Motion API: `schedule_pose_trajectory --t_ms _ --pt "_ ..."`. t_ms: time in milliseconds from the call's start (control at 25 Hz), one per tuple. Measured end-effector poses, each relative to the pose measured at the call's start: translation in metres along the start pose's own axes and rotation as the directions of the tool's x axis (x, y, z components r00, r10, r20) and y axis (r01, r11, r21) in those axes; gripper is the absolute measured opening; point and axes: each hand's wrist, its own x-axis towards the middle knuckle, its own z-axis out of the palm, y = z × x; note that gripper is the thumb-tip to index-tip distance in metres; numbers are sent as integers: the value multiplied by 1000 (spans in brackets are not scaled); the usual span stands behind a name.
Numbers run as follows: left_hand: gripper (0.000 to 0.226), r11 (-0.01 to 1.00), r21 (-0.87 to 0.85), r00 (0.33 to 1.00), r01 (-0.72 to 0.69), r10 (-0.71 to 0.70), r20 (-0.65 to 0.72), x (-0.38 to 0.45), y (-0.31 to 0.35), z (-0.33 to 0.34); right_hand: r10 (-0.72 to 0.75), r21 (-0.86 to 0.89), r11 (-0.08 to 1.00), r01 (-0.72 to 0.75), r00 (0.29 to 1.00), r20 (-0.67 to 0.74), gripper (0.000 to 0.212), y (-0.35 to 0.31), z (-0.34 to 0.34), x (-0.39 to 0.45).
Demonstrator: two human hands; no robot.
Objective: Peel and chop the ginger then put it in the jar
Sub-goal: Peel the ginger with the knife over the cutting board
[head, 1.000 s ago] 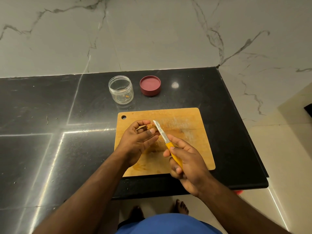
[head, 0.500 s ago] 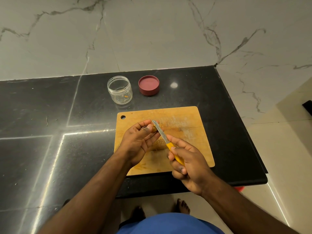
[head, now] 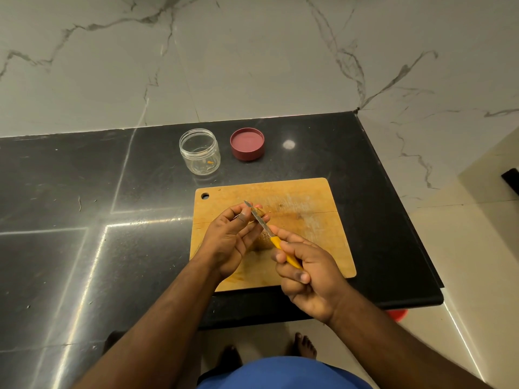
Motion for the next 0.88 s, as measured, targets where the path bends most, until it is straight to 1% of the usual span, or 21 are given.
schedule_pose_trajectory --t_ms 40,80,120,160,200,240,280,320,360,440,480,520,560,600,640,680,720,760,880 --pt "40 1000 10 1000 0 0 -31 1 1 -3 1 43 999 -1 1000 1 40 -3 -2 2" --pt "37 1000 24 998 1 1 -64 1 3 -7 -3 42 999 4 1000 -18 40 -7 -5 4" --pt "34 999 49 996 4 1 -92 2 5 -11 -36 -42 999 33 998 -59 40 -12 -7 6" --pt "31 996 91 994 12 -1 -112 2 8 -14 -120 -241 966 89 986 -116 40 -18 -10 7" --pt "29 990 141 992 24 -6 -126 2 10 -16 -249 -544 830 127 956 -157 42 -24 -15 8" --pt "28 981 191 990 39 -12 -138 2 12 -17 -406 -845 525 106 903 -139 45 -30 -22 10" --pt "26 970 238 989 53 -18 -149 3 13 -18 -503 -985 159 68 864 -22 48 -35 -29 14" --pt "26 958 280 987 66 -21 -159 3 13 -17 -509 -997 -68 47 858 75 49 -40 -35 17" --pt "26 946 316 985 74 -21 -170 3 13 -17 -490 -989 -139 42 865 106 48 -46 -39 19" --pt "30 918 386 980 89 -12 -198 3 13 -17 -434 -993 -107 57 895 98 45 -52 -46 22" --pt "32 900 425 979 98 -9 -206 3 13 -19 -402 -991 -122 50 911 95 44 -54 -49 23" --pt "34 881 460 979 106 -11 -205 2 12 -20 -375 -984 -176 22 923 87 43 -56 -53 23" --pt "34 867 485 980 112 -17 -197 1 12 -21 -379 -966 -258 -20 922 82 44 -59 -58 23" --pt "34 859 499 982 114 -21 -188 0 11 -22 -432 -934 -349 -72 897 93 44 -61 -61 23" --pt "34 856 505 983 112 -21 -184 -1 11 -23 -509 -899 -421 -123 852 122 43 -63 -63 23" --pt "32 854 508 983 109 -15 -185 -1 10 -23 -562 -871 -467 -154 812 158 43 -65 -64 23" --pt "30 854 509 982 105 -10 -187 -2 10 -23 -585 -860 -487 -154 788 191 43 -66 -64 23" --pt "29 855 509 983 101 -6 -184 -2 11 -24 -586 -864 -485 -132 783 209 43 -66 -61 22" --pt "34 851 518 988 92 -14 -152 -3 12 -24 -537 -883 -467 -52 810 236 44 -58 -55 21"
